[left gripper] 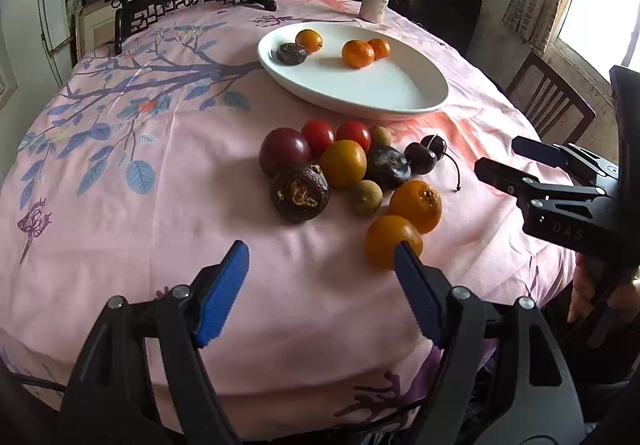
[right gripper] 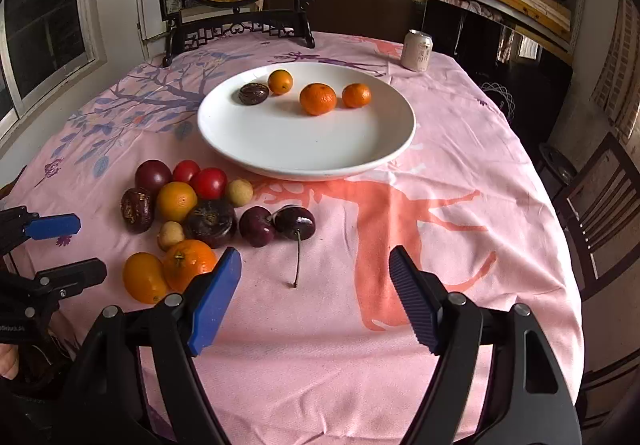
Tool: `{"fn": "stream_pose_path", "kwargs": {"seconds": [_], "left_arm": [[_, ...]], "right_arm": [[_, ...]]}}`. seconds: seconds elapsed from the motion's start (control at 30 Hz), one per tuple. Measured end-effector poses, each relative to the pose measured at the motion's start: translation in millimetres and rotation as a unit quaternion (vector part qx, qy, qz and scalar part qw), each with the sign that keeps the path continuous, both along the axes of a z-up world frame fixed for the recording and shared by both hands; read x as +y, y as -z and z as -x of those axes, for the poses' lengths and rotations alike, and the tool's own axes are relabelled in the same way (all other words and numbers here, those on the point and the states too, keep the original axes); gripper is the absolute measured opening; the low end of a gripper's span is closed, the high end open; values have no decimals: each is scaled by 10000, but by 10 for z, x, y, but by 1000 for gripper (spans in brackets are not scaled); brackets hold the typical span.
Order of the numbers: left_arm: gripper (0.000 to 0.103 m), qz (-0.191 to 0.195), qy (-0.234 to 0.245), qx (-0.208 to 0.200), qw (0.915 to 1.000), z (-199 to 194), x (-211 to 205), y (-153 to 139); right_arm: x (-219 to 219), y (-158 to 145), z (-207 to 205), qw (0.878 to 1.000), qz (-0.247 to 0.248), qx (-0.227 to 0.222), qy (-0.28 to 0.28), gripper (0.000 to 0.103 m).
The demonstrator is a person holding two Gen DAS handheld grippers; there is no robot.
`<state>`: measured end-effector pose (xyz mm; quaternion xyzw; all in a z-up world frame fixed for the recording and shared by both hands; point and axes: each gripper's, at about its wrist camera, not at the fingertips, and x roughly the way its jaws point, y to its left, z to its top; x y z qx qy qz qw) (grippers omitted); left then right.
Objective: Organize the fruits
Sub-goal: 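Grasp a yellow orange with the left tool while the right tool grasps a dark cherry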
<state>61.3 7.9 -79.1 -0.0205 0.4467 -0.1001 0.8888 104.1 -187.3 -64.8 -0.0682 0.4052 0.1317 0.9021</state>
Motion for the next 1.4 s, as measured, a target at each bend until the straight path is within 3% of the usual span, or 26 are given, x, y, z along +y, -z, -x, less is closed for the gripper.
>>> {"fn": "stream_pose_path", "kwargs": {"seconds": [0.1,0.23,0.47,0.63,0.67,0.7,0.9,1.17,1.23,1.3,1.4], "left_arm": [[77,12,28,94,10000,-26,-27,53],[77,-23,102,180,9998,-48,-72,108],[80,2,103,314,9995,-71,-97,155],[80,-69,161,332,9993,-50,-172,144],[80,-77,154,334,9993,-51,-180,142],[80,-78,142,349,9993,-53,-186,143],[80,-66,208,340,9992,-17,-257,105],[80,130,506,412,9978,-94,-415,159],[76,109,449,440,9980,-144,-441,198],[59,29,400,493,9980,-197,-465,255],[46,34,385,424,9984,-212,-483,250]], "right_arm": [[-24,91,-83,9999,-85,129,-41,72],[0,202,-211,9992,-110,357,-123,52],[112,402,-539,9974,9,653,-302,47],[254,403,-704,9968,69,553,-572,42],[272,402,-724,9965,71,550,-621,40],[288,398,-735,9962,48,554,-675,30],[195,304,-573,9975,115,569,-410,29],[-164,95,-22,9991,-227,346,-39,29],[-214,79,37,9991,-276,331,21,29],[-267,50,70,9979,-511,396,-18,29],[-267,4,110,9981,-523,313,-7,29]]}}
